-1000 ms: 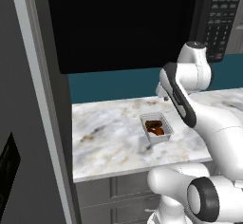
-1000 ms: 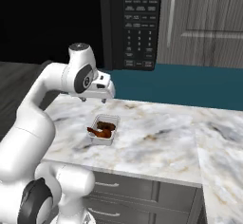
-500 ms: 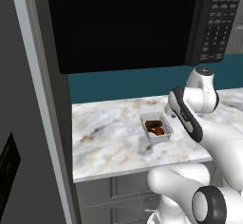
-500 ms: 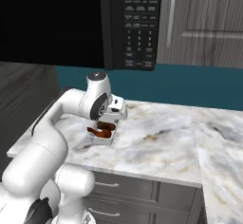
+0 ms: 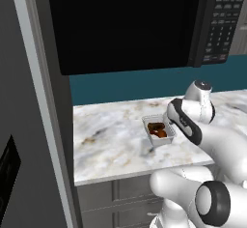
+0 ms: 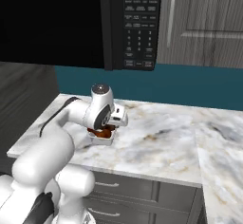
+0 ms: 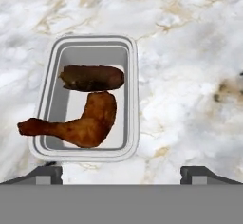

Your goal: Place the tupperware on the second highest shelf of the fridge. Make space for the tupperware among the existing items by rearranging them on the shelves if needed. Close the fridge door when finished.

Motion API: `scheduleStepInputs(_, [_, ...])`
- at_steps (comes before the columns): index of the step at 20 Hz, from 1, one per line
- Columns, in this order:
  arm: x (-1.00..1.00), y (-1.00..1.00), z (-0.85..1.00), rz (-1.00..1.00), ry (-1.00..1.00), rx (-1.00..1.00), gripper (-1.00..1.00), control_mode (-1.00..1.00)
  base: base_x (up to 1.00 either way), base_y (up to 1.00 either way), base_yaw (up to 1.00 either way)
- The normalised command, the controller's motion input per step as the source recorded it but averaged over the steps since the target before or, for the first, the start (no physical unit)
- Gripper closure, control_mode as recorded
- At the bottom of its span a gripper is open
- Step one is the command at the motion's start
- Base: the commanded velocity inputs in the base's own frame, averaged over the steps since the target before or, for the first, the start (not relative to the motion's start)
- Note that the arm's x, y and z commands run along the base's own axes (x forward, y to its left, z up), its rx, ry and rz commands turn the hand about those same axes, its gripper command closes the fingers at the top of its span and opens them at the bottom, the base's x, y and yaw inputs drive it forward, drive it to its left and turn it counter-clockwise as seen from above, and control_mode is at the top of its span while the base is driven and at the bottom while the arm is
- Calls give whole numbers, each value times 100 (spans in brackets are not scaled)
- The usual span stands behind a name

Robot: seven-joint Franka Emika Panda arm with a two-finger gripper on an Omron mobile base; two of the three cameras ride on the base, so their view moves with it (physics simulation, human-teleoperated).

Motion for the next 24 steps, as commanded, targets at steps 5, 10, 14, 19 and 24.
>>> scheduleStepInputs(5, [26,-5,-13,0,3,4,-100,-100,0,0,0])
scheduleStepInputs(10, [17,-2,-28,0,0,1,-100,-100,0,0,0])
scheduleStepInputs(14, [17,-1,-35,0,0,1,-100,-100,0,0,0])
scheduleStepInputs(19, [15,-4,-35,0,0,1,-100,-100,0,0,0])
scheduleStepInputs(24, [14,-8,-28,0,0,1,-100,-100,0,0,0])
